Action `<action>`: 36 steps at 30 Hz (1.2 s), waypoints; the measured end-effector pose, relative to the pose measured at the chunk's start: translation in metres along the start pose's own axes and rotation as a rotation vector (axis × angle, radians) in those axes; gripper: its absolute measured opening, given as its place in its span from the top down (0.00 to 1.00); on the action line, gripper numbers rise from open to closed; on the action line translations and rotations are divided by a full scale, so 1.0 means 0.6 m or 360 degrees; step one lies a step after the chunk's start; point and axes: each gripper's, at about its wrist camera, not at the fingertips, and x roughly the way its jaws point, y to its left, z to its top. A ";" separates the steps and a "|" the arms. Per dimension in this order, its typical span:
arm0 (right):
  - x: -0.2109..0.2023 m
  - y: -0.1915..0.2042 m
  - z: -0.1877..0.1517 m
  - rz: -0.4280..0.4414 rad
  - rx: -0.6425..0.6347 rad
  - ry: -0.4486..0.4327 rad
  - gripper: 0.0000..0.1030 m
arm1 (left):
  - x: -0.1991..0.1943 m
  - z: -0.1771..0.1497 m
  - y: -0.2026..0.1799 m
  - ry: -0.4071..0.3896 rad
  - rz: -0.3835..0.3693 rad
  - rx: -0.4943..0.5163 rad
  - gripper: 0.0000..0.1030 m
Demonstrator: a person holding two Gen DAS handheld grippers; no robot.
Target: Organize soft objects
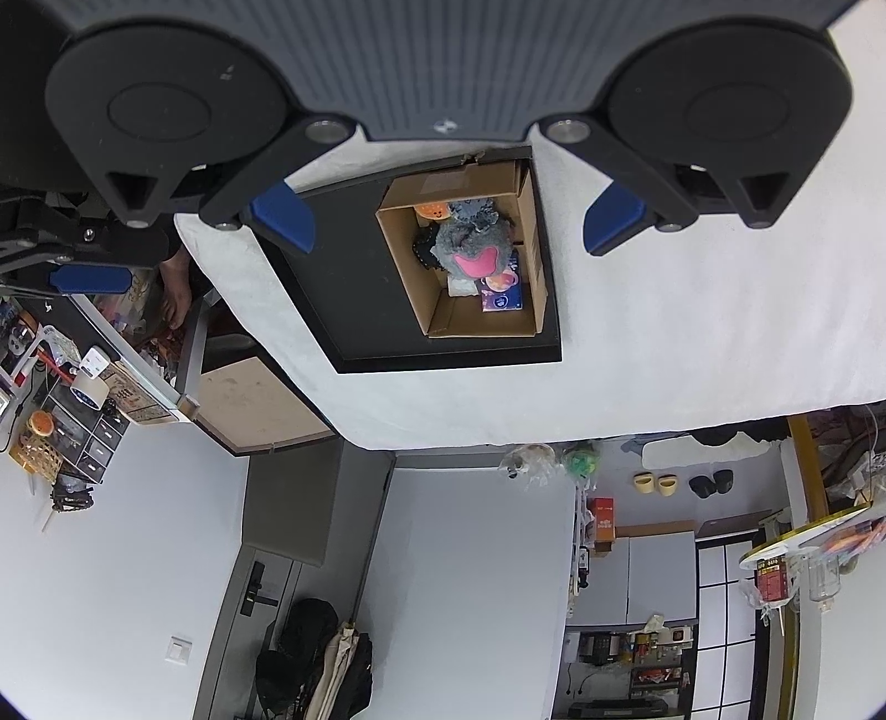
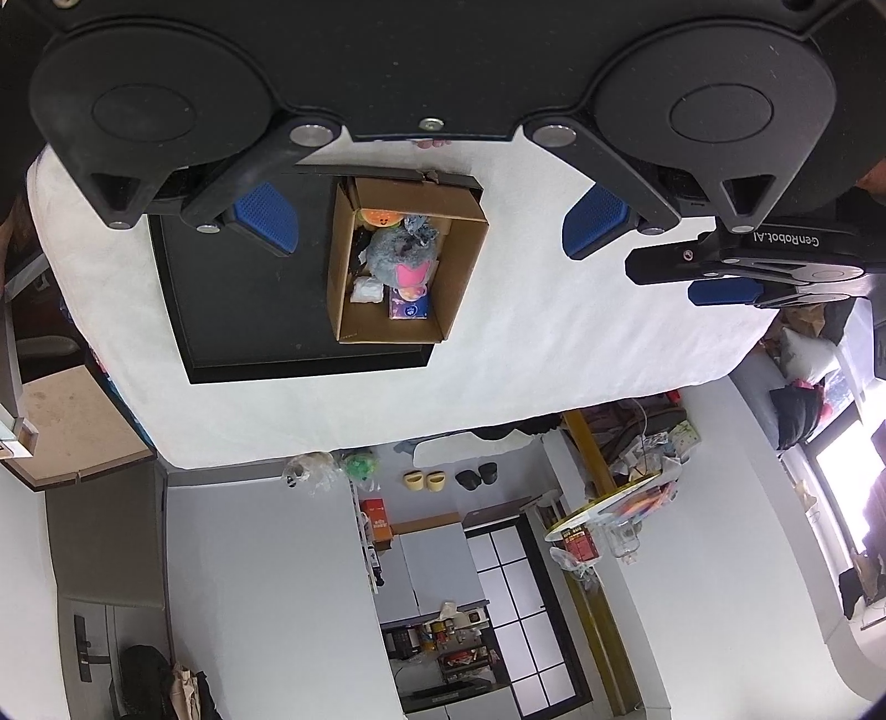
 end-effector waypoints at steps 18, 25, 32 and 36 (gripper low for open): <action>0.000 0.006 -0.005 -0.0003 0.0000 0.0008 0.00 | 0.001 0.000 -0.001 0.0006 -0.0004 -0.0005 0.00; 0.000 0.004 -0.005 -0.0002 0.0005 0.0009 0.00 | 0.001 -0.002 -0.002 0.0009 -0.0003 -0.0005 0.00; 0.000 0.003 -0.004 -0.0001 0.0005 0.0010 0.00 | 0.002 -0.004 -0.001 0.0015 -0.0005 -0.0005 0.00; 0.000 0.003 -0.004 -0.0002 0.0005 0.0011 0.00 | 0.003 -0.003 -0.001 0.0017 -0.0007 -0.0007 0.00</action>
